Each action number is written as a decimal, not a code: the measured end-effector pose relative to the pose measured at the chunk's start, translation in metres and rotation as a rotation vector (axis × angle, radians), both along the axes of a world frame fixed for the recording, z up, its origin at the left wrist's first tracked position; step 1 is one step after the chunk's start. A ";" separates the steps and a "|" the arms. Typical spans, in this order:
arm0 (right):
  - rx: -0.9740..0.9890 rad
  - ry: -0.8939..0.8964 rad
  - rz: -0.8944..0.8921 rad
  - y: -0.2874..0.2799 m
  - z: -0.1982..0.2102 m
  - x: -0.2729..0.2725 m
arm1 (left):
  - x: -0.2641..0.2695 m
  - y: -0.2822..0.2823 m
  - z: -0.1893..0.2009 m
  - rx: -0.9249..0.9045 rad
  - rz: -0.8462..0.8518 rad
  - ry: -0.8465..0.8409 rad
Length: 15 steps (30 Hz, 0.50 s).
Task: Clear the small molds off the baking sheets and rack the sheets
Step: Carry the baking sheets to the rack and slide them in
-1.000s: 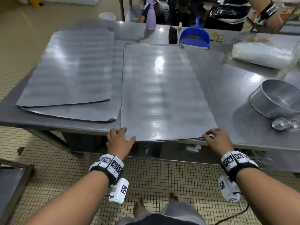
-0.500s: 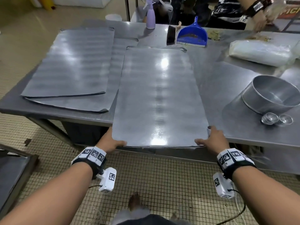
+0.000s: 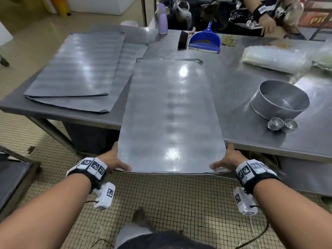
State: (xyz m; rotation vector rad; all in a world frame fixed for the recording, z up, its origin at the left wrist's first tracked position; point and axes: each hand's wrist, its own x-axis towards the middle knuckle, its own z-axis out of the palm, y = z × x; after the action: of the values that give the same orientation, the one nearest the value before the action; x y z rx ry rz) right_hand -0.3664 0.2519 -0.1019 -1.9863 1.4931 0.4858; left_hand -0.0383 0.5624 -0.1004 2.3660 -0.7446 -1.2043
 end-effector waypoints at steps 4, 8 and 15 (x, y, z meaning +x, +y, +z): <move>0.148 -0.077 0.017 0.004 -0.003 -0.018 | -0.007 0.008 -0.009 -0.018 0.058 -0.007; 0.145 -0.327 -0.095 0.003 -0.005 -0.025 | -0.016 0.005 -0.012 -0.182 0.299 -0.031; 0.030 -0.439 -0.141 -0.005 -0.023 -0.021 | -0.012 0.002 -0.024 -0.216 0.401 -0.116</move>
State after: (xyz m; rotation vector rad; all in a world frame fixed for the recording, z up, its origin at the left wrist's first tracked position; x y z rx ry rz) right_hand -0.3874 0.2473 -0.1247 -1.8003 1.3223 0.0072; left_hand -0.0507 0.5646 -0.1245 2.2733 -0.3827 -0.7848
